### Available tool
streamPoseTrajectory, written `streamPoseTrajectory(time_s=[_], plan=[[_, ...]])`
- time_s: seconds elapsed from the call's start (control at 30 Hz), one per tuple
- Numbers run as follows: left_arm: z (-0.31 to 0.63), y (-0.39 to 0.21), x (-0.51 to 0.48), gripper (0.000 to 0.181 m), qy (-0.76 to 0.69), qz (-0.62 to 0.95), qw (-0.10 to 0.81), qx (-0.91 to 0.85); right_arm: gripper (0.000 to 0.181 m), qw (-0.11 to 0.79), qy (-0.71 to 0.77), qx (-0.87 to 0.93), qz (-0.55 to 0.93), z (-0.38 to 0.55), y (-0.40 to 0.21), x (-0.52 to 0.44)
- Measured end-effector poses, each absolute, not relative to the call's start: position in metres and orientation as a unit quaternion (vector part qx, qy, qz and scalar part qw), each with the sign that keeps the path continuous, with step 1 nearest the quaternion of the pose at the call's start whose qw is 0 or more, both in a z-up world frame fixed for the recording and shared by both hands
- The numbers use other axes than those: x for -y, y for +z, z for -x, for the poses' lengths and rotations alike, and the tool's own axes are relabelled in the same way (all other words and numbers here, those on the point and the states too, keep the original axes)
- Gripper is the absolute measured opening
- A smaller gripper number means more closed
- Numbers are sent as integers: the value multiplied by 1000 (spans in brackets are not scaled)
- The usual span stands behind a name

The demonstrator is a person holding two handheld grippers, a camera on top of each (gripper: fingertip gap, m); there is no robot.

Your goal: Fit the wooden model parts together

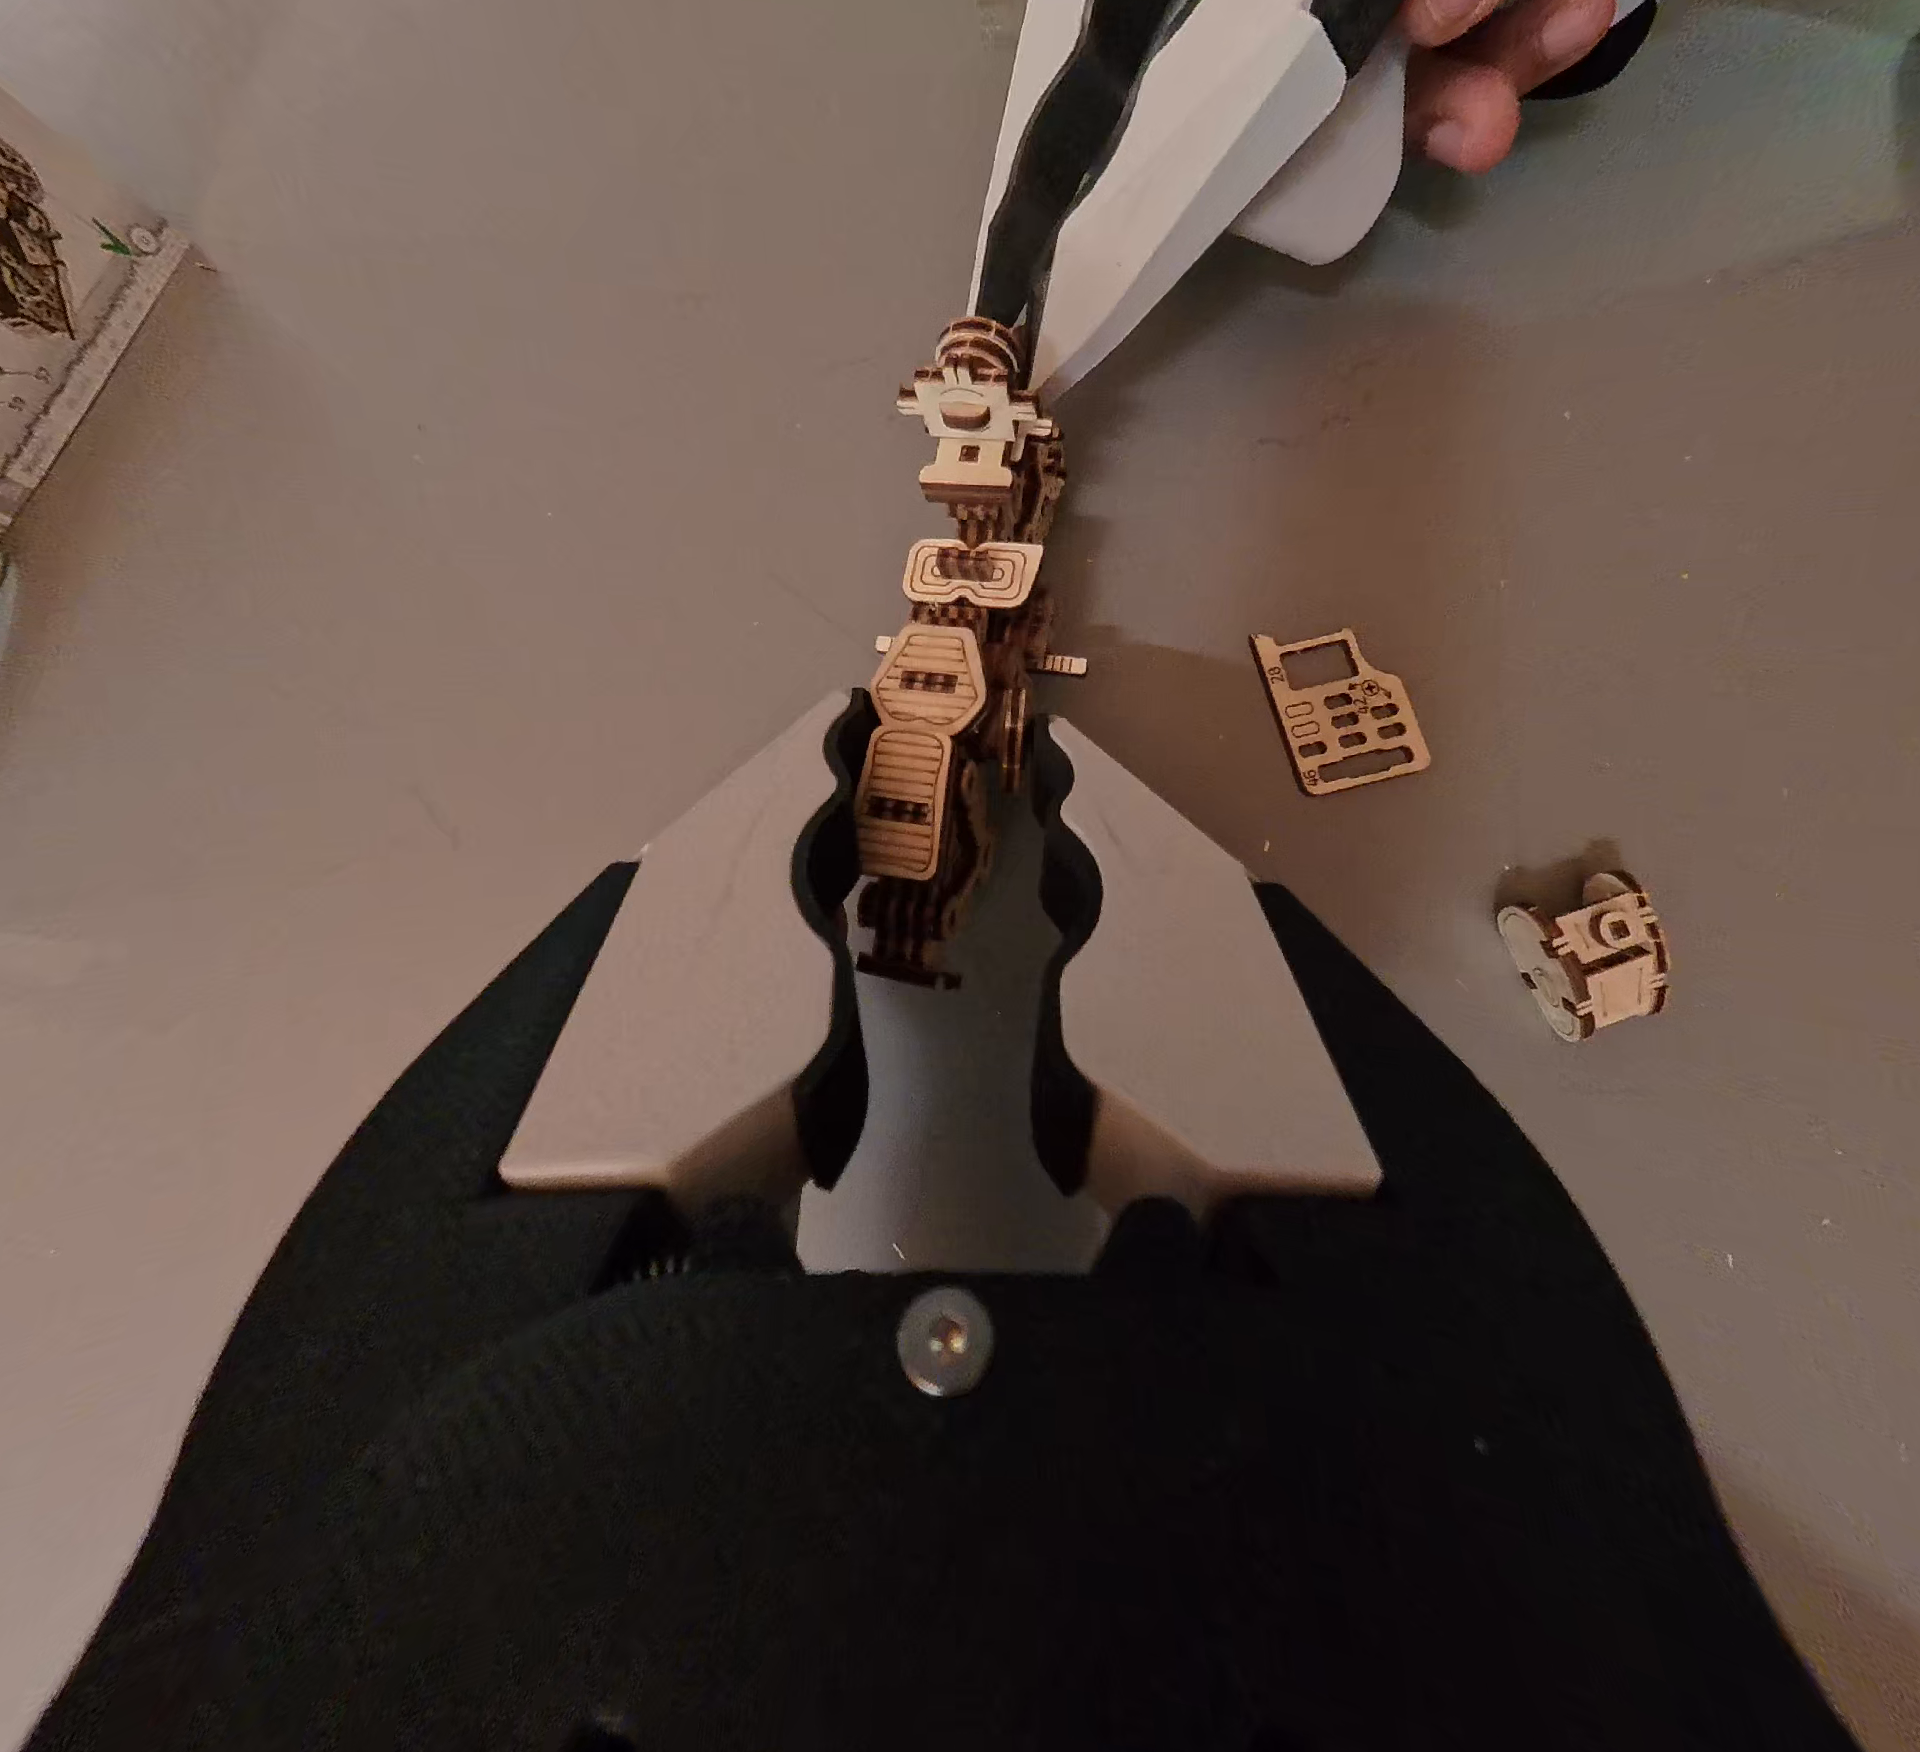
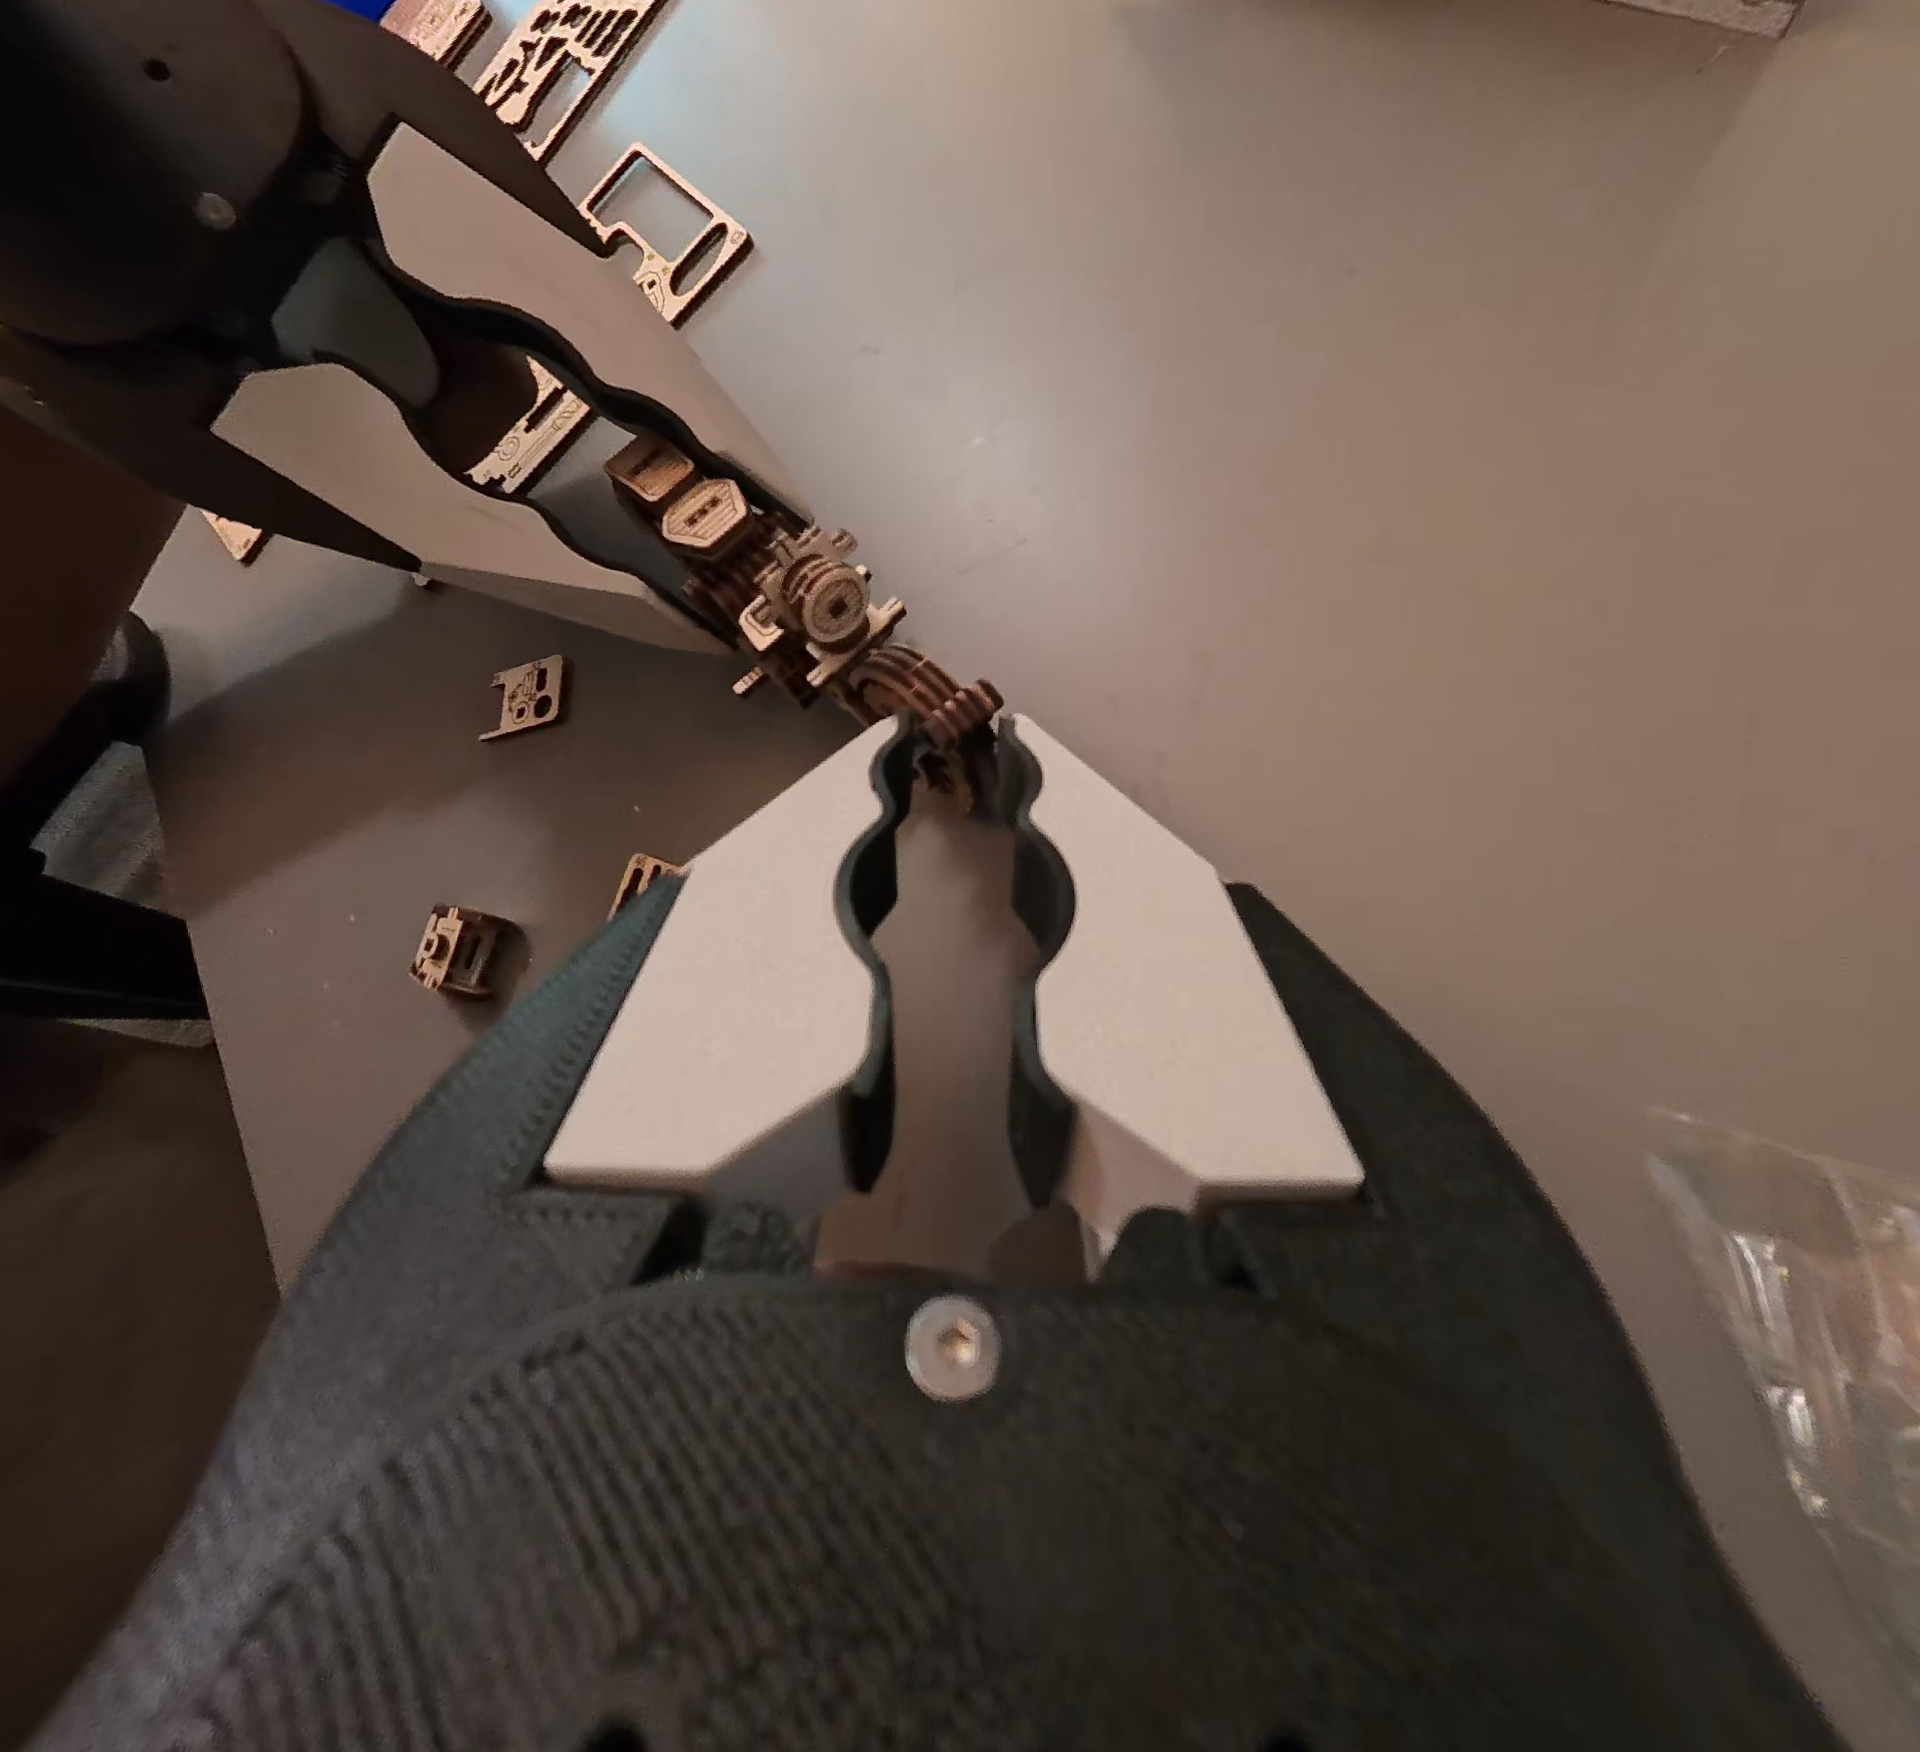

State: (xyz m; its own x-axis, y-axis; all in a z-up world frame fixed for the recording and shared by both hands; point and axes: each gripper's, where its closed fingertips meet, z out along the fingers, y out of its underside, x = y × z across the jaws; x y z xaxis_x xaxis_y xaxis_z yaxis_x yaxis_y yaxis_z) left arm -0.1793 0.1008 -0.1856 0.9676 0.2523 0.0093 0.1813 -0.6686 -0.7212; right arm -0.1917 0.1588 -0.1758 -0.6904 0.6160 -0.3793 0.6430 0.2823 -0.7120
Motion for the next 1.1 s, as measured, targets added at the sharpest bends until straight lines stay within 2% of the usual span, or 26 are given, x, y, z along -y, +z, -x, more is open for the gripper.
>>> streamPoseTrajectory(time_s=[1.1], plan=[[176, -186, -101, 28, 43, 910, 398, 108, 15, -10, -427, -830, -357, 186, -180, -158]])
